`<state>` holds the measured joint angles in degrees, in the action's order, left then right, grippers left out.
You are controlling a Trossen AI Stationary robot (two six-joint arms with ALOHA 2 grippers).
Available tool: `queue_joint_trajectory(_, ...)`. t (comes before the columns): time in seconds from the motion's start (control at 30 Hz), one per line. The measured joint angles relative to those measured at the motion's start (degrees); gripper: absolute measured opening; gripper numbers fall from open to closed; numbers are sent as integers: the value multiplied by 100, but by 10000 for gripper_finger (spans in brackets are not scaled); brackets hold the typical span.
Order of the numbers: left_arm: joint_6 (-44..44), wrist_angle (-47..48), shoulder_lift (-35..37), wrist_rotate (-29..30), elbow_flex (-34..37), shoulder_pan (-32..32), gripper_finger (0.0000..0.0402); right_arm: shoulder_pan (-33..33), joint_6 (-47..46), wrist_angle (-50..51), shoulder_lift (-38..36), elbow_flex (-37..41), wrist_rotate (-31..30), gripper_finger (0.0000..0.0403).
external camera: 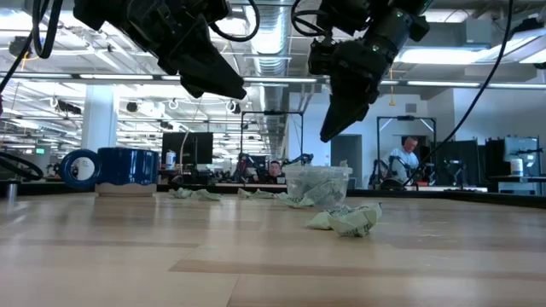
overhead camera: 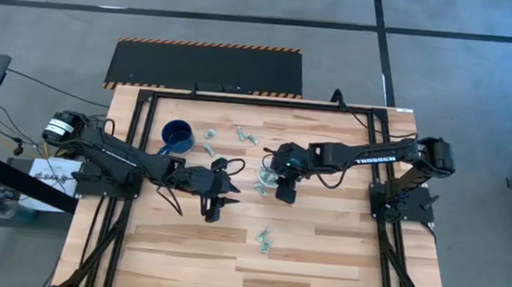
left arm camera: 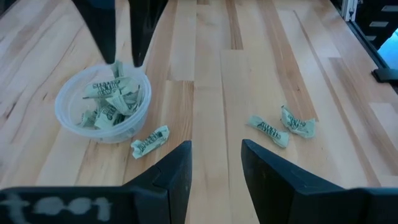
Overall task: Pick and place items into bin
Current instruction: Put the gray stevia packet into the transparent bin
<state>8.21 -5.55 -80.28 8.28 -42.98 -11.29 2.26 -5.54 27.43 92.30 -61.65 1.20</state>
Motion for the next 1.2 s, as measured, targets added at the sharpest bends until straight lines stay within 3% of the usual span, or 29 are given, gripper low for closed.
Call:
queue_joint_trajectory(0.13,-9,308,1,279,0,4,130,-37,-80,424,-1,0,-8,132)
queue_joint_trajectory(0.23,5,1067,-1,1370,-2,141,130,-81,-90,673,-52,2,-23,127)
queue_joint_trajectory(0.3,107,1603,0,1718,-2,465,130,-131,-90,745,-141,2,-74,122)
queue_joint_trajectory(0.43,110,2144,-1,710,0,1500,130,-265,-63,901,-466,2,-412,114)
queue_joint_trajectory(0.53,-532,2166,-1,55,0,2154,130,-375,-133,898,-762,0,-679,110)
queue_joint_trajectory(0.77,-2225,2111,-1,-895,0,2655,130,-658,-196,1145,-1158,2,-883,109)
queue_joint_trajectory(1.0,-2358,2167,-100,-952,-2,2705,142,-802,-198,1344,-1440,2,-1390,108)
queue_joint_trajectory(1.2,-2554,2126,-718,-611,-221,2706,180,-767,-152,880,-1796,386,-1566,108)
